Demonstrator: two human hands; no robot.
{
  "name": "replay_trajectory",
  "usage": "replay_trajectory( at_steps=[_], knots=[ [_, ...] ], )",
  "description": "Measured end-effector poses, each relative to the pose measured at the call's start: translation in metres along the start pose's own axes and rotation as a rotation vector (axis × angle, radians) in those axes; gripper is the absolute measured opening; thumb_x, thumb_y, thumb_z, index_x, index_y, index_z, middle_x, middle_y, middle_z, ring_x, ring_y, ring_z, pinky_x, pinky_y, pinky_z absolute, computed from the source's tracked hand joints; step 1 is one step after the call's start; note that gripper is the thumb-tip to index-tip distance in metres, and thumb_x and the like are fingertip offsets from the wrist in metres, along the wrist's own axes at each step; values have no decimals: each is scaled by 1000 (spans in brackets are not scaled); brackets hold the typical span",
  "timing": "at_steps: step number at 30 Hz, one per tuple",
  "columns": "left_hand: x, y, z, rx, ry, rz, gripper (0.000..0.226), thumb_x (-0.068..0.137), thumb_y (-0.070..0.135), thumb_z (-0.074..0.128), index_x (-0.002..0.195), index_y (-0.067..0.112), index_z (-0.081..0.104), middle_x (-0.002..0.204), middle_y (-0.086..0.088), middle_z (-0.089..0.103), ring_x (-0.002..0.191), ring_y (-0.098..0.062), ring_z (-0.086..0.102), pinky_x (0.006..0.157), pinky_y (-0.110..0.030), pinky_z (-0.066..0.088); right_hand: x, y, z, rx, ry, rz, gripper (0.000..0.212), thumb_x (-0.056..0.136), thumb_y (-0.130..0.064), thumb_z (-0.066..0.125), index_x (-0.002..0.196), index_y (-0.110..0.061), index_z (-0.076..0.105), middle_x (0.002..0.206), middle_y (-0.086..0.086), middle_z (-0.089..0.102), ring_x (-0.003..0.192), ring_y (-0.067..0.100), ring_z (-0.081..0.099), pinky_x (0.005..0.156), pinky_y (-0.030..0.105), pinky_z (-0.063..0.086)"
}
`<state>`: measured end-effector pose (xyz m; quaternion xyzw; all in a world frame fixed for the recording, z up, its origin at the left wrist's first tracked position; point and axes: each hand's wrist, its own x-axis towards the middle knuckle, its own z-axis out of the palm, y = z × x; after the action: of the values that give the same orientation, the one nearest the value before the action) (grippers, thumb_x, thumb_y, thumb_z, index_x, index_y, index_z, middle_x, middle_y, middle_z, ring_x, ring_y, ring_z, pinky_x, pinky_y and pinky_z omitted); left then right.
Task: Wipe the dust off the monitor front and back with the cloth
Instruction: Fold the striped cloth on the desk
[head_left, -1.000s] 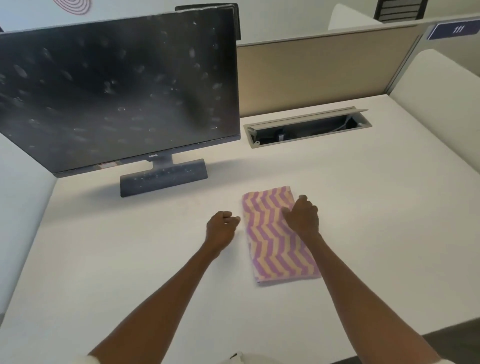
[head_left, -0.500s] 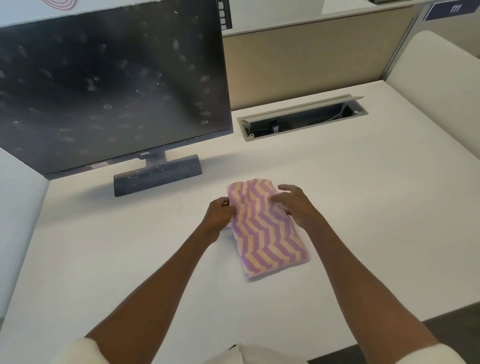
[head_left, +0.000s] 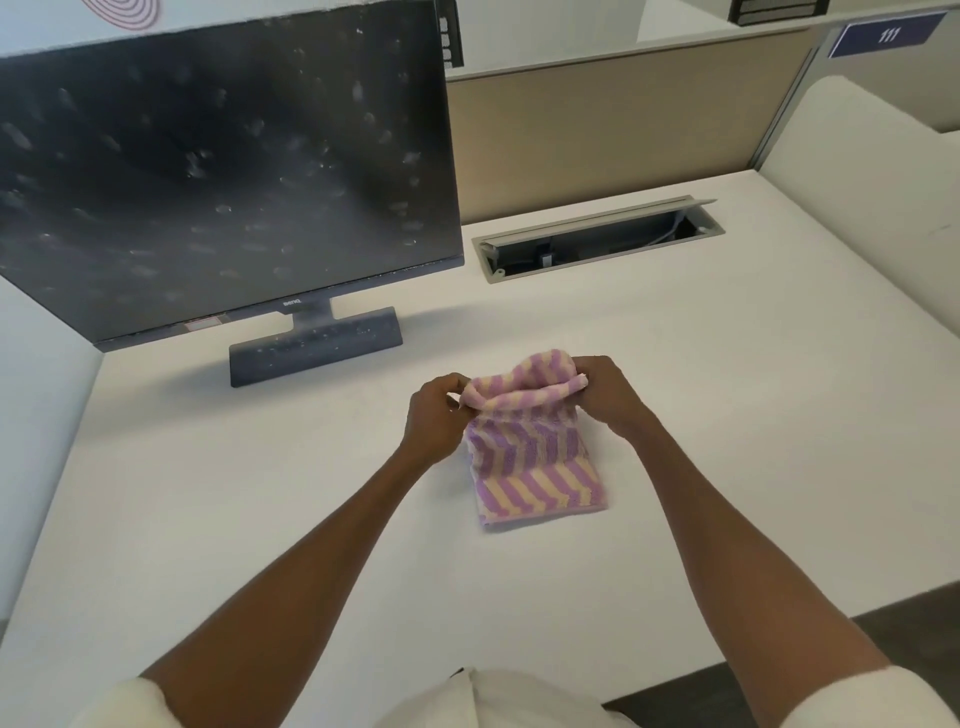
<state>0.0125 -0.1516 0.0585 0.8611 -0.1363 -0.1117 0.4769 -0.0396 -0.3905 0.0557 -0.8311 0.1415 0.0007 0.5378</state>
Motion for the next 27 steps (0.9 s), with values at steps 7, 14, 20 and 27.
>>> replay_trajectory(
  at_steps=[7, 14, 20, 27],
  knots=[
    [-21, -10, 8, 82, -52, 16, 34, 83, 4, 70, 77, 37, 66, 91, 13, 72, 73, -15, 71, 67, -26, 50, -25, 29, 1, -132, 58, -53, 38, 75, 0, 55, 107, -13, 71, 103, 3, 73, 71, 23, 66, 69, 36, 53],
    [-42, -27, 17, -136, -146, -163, 37, 85, -7, 51, 84, 16, 80, 103, 11, 74, 100, -7, 67, 87, -23, 55, -58, 37, 0, 263, 2, 191, 19, 83, -9, 58, 87, 0, 74, 113, -3, 65, 97, 19, 66, 76, 26, 52],
    [-54, -34, 22, -323, -145, -258, 16, 83, 11, 71, 97, 16, 78, 103, 4, 75, 97, -16, 70, 90, -41, 58, -63, 41, 16, 153, 169, 172, 13, 69, -22, 82, 79, -20, 75, 96, -6, 70, 90, 18, 69, 78, 34, 55],
    [-65, -32, 28, -92, -142, -134, 23, 79, 2, 71, 98, 14, 74, 103, 8, 71, 92, -13, 67, 76, -14, 51, -76, 35, 18, 2, 195, 222, 21, 74, -3, 75, 93, -12, 75, 103, -1, 66, 94, 13, 60, 67, 15, 43]
  ],
)
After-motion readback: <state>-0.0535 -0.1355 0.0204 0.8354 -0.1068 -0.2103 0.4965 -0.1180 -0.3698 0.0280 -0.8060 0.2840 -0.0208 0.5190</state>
